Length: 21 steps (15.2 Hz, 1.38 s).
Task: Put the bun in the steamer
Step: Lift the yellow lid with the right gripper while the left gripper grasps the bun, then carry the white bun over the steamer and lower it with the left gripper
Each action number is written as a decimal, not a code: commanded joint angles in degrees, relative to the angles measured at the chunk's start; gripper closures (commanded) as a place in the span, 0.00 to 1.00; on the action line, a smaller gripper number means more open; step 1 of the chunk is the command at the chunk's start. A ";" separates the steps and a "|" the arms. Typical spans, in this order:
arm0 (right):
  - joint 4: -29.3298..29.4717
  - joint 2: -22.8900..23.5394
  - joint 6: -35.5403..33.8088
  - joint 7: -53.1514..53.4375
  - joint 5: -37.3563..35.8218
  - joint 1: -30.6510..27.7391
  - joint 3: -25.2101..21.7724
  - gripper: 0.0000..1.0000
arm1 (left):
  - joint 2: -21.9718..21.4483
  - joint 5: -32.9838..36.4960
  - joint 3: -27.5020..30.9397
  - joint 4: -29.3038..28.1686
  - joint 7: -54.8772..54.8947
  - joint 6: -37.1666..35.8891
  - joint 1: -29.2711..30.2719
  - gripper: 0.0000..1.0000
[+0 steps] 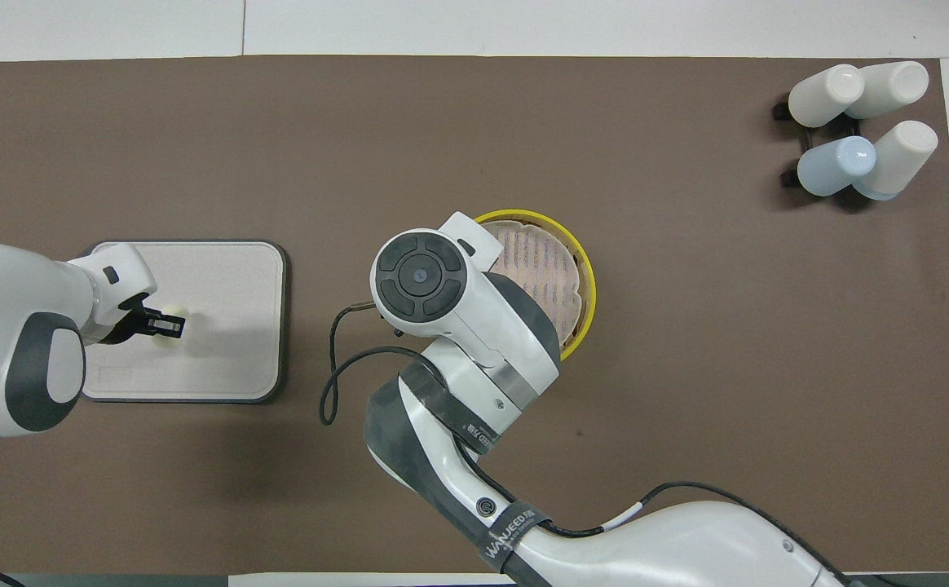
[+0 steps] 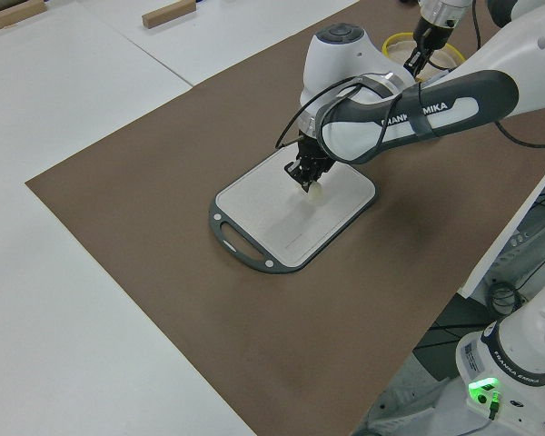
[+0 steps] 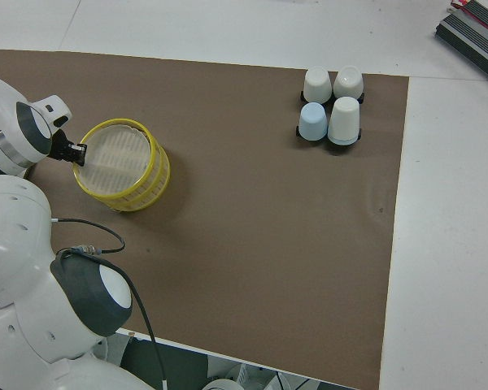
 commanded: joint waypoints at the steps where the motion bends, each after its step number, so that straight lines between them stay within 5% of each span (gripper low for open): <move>1: 4.29 -1.20 -7.22 0.76 -0.15 -1.21 -0.41 1.00 | 1.04 -1.21 0.10 12.29 -1.43 -14.36 -0.49 0.88; 5: 9.59 -5.49 -22.25 -14.73 -0.32 -12.34 -0.41 1.00 | 1.21 -1.29 -0.78 23.38 -14.04 -25.21 -3.46 0.88; 10: 8.37 -9.99 -34.40 -45.34 -1.72 -27.56 -0.85 1.00 | 3.59 -1.21 -0.87 28.24 -45.60 -20.84 -19.53 0.90; 14: 2.75 -11.92 -32.22 -55.22 -5.77 -33.28 -0.85 1.00 | 11.92 -1.21 -0.78 27.72 -65.30 -6.28 -34.21 0.90; 21: -3.33 -14.30 -26.41 -61.38 -5.77 -37.07 -0.85 1.00 | 19.41 -0.59 -0.61 22.36 -70.87 8.17 -41.53 0.87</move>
